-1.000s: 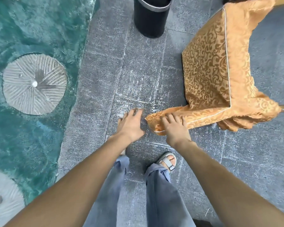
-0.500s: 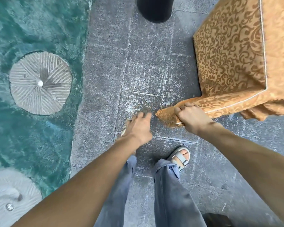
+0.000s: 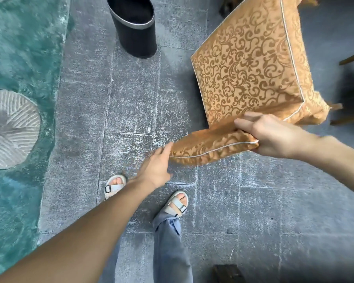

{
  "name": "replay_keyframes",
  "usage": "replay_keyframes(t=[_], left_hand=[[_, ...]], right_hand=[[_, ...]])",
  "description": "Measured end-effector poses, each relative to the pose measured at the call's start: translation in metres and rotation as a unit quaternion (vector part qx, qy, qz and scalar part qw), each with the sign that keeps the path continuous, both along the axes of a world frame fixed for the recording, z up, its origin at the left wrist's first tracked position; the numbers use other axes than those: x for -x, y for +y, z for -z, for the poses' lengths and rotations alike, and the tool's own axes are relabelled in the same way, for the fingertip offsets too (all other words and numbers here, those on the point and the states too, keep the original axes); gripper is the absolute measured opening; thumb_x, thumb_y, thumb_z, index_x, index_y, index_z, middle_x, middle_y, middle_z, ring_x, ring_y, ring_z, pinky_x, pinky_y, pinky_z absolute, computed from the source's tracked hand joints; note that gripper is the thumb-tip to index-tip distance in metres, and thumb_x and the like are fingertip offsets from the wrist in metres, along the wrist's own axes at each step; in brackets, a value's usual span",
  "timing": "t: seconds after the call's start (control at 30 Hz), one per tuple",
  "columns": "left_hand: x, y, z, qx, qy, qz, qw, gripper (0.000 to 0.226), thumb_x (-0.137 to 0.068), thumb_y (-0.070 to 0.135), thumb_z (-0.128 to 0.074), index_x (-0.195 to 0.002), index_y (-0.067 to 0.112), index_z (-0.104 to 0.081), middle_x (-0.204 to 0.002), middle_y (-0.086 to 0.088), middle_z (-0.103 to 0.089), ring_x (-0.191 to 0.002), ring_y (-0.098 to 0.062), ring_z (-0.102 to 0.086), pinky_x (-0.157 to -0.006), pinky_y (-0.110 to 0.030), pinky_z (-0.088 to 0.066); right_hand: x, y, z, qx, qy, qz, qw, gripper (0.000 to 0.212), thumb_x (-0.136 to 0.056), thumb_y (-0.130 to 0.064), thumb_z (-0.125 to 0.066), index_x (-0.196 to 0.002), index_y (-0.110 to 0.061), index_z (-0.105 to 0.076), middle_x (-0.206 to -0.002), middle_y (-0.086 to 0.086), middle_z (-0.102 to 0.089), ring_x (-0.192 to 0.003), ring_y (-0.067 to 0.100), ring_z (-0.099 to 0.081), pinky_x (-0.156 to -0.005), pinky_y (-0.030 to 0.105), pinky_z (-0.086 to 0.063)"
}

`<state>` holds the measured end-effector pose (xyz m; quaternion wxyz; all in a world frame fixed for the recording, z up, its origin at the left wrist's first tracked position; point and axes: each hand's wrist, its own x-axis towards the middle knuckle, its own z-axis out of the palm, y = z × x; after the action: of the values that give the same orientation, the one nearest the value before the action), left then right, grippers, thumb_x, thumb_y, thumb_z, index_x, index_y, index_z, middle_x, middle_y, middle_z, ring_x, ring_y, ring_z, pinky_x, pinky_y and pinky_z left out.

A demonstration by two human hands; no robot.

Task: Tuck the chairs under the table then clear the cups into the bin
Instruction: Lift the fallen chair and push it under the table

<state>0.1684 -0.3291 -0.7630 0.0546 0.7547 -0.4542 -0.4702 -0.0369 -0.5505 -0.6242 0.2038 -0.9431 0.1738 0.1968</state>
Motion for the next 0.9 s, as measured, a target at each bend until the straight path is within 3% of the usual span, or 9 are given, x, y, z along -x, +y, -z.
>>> replay_keyframes(t=[0.23,0.33,0.4,0.53,0.63,0.7,0.77,0.83,0.9], left_hand=[[0.096,-0.094,-0.028,0.104,-0.048,0.096,0.989,0.11,-0.078,0.029,-0.085,-0.161,0.026,-0.012,-0.151,0.0,-0.04,-0.109,-0.008,-0.053,-0.087,-0.017,-0.041],[0.127,-0.131,-0.041,0.134,-0.067,0.115,0.982,0.108,-0.08,0.016,-0.082,-0.161,0.029,-0.012,-0.145,-0.001,-0.047,-0.101,-0.009,-0.055,-0.074,-0.018,-0.047],[0.146,-0.15,-0.053,0.151,-0.07,0.115,0.979,0.106,-0.078,0.004,-0.08,-0.159,0.03,-0.016,-0.137,-0.002,-0.052,-0.097,-0.014,-0.061,-0.074,-0.024,-0.055],[0.177,-0.181,-0.077,0.161,-0.101,0.162,0.968,0.07,-0.08,-0.001,-0.073,-0.137,0.016,-0.037,-0.124,-0.01,-0.065,-0.091,-0.027,-0.07,-0.072,-0.035,-0.062],[0.193,-0.203,-0.097,0.139,-0.132,0.197,0.961,0.056,-0.085,0.0,-0.069,-0.13,0.01,-0.038,-0.108,-0.013,-0.07,-0.087,-0.031,-0.07,-0.074,-0.041,-0.061],[0.203,-0.217,-0.108,0.132,-0.162,0.221,0.953,0.056,-0.086,0.001,-0.067,-0.132,0.008,-0.037,-0.103,-0.012,-0.071,-0.09,-0.033,-0.07,-0.077,-0.042,-0.059],[0.212,-0.228,-0.119,0.134,-0.184,0.24,0.944,0.055,-0.085,0.003,-0.067,-0.131,0.007,-0.037,-0.102,-0.013,-0.071,-0.094,-0.036,-0.07,-0.08,-0.045,-0.057],[0.219,-0.238,-0.128,0.132,-0.198,0.252,0.938,0.053,-0.085,0.007,-0.068,-0.129,0.007,-0.037,-0.101,-0.013,-0.07,-0.095,-0.037,-0.07,-0.081,-0.046,-0.056],[0.228,-0.249,-0.135,0.145,-0.199,0.257,0.935,0.06,-0.086,0.012,-0.071,-0.134,0.007,-0.035,-0.103,-0.012,-0.07,-0.094,-0.035,-0.07,-0.08,-0.044,-0.057]], right_hand=[[0.108,-0.096,-0.099,0.011,-0.042,0.059,0.997,0.043,-0.079,-0.008,-0.082,-0.117,-0.006,-0.064,-0.101,0.013,-0.073,-0.093,0.036,-0.071,-0.08,0.047,-0.056],[0.143,-0.13,-0.124,0.021,-0.04,0.078,0.996,0.045,-0.08,-0.009,-0.077,-0.124,-0.008,-0.063,-0.113,0.01,-0.073,-0.105,0.032,-0.071,-0.087,0.046,-0.055],[0.165,-0.151,-0.138,0.036,-0.033,0.073,0.996,0.046,-0.078,-0.007,-0.074,-0.122,-0.008,-0.063,-0.111,0.01,-0.073,-0.099,0.032,-0.071,-0.081,0.045,-0.056],[0.208,-0.181,-0.152,0.084,-0.014,0.053,0.995,0.045,-0.076,-0.001,-0.078,-0.116,-0.007,-0.059,-0.105,0.009,-0.065,-0.092,0.036,-0.066,-0.074,0.043,-0.052],[0.227,-0.188,-0.16,0.238,-0.017,-0.002,0.971,0.035,-0.084,-0.01,-0.069,-0.117,-0.013,-0.056,-0.106,0.008,-0.06,-0.1,0.035,-0.062,-0.097,0.051,-0.049],[0.235,-0.18,-0.158,0.335,-0.022,-0.055,0.94,0.029,-0.091,-0.013,-0.047,-0.118,-0.018,-0.056,-0.11,0.005,-0.061,-0.111,0.031,-0.06,-0.12,0.056,-0.025],[0.235,-0.169,-0.15,0.351,0.017,-0.083,0.933,0.039,-0.089,-0.012,-0.033,-0.12,-0.019,-0.055,-0.114,0.003,-0.06,-0.117,0.03,-0.057,-0.125,0.055,-0.013],[0.232,-0.165,-0.139,0.338,0.079,-0.04,0.937,0.038,-0.096,-0.012,-0.027,-0.125,-0.018,-0.051,-0.118,0.003,-0.057,-0.122,0.029,-0.052,-0.124,0.052,-0.016],[0.234,-0.176,-0.136,0.34,0.11,0.033,0.933,0.029,-0.102,-0.017,-0.036,-0.129,-0.019,-0.05,-0.123,0.003,-0.055,-0.125,0.029,-0.046,-0.123,0.051,-0.016]])
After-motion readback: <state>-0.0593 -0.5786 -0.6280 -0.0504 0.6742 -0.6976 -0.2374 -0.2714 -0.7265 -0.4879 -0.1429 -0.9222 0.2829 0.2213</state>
